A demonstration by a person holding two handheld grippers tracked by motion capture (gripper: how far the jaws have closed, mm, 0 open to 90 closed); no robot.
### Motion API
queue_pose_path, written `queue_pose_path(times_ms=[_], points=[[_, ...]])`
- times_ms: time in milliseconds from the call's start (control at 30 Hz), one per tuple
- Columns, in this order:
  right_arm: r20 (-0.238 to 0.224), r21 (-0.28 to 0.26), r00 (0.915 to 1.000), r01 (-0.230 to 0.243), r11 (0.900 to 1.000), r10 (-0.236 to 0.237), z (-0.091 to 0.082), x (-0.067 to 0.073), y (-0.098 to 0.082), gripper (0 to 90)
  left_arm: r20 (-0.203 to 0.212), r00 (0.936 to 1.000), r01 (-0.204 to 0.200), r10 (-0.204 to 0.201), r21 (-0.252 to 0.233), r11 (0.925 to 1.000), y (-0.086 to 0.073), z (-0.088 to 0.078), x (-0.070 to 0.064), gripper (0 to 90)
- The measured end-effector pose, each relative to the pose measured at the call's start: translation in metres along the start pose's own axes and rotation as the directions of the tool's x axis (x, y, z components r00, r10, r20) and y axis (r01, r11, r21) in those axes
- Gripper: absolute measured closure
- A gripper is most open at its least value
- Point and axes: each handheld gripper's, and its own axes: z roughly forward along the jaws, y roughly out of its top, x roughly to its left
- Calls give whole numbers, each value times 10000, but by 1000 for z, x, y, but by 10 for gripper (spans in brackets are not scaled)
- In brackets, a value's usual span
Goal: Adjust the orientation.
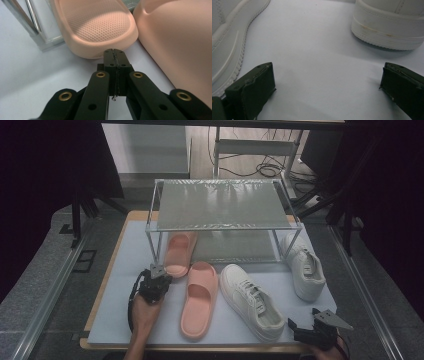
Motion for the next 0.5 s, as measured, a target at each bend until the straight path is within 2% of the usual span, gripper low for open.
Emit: queue_pose_path(times_ms=[500], points=[[-4, 14, 10000, 5, 10000, -5, 0, 0, 0, 0, -120, 9997, -198, 201, 273, 9994, 23, 23, 2, 894]])
